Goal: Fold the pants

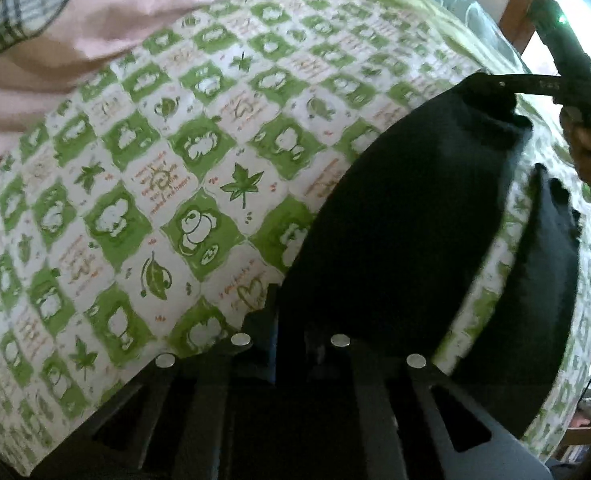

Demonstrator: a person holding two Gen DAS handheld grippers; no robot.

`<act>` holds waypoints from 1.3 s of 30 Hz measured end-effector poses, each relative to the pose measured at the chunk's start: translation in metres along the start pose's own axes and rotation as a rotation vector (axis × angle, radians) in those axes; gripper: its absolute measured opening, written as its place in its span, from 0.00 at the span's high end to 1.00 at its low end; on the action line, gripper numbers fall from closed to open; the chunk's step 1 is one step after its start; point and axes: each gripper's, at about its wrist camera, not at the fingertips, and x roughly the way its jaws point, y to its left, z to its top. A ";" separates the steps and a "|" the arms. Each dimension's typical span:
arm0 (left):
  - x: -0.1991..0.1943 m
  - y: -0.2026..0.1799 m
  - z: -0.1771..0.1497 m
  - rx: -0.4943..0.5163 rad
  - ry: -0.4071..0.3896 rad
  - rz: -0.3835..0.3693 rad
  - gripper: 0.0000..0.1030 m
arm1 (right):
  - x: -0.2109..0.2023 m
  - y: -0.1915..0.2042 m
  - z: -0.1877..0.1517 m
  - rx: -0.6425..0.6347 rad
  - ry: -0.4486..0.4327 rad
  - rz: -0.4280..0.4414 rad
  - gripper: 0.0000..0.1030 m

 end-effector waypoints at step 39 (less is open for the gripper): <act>-0.069 -0.154 -0.161 0.039 -0.065 -0.061 0.89 | -0.081 -0.018 -0.177 -0.107 -0.151 0.097 0.82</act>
